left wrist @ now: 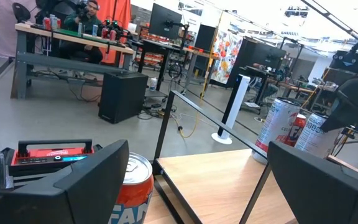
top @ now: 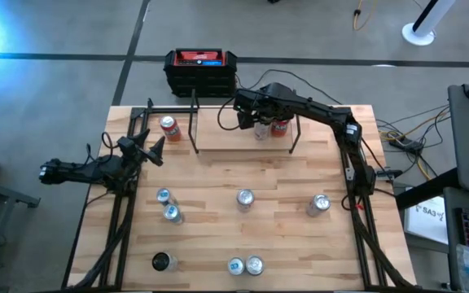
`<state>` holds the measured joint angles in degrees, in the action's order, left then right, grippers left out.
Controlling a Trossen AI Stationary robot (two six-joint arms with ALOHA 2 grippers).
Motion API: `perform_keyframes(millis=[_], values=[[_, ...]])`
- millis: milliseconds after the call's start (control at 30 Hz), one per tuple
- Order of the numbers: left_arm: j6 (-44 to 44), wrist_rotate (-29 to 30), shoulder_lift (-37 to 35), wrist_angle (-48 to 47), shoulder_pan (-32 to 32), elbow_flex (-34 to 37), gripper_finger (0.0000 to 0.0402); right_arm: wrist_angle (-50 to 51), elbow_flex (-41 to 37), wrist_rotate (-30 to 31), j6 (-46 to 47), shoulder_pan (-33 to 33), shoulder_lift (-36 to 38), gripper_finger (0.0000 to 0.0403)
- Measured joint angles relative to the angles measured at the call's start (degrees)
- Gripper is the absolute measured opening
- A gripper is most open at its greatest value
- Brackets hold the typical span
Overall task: Place canned beverage on shelf
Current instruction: Put the top white pink soda can on the shelf aligned with the other white pink soda can
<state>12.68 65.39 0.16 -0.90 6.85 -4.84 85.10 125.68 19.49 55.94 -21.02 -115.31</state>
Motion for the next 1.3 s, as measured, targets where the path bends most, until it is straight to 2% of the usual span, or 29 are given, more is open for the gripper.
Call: perform_keyframes(millis=[633,800,1033,1300], values=[[0.0,0.0,0.0,0.0,0.0,0.0,0.0368,-1.5,-3.2,0.0,3.1,-0.4,0.0,0.0372],[0.0,0.0,0.0,0.0,0.0,0.0,0.0368,-1.5,-3.2,0.0,4.8,-0.4,0.0,0.0334],[0.0,0.0,0.0,0.0,0.0,0.0,0.0368,-1.5,-3.2,0.1,6.4,-0.4,0.0,0.0240],[0.0,0.0,0.0,0.0,0.0,0.0,0.0368,-1.7,-3.2,0.1,7.2,-0.4,0.0,0.0234]])
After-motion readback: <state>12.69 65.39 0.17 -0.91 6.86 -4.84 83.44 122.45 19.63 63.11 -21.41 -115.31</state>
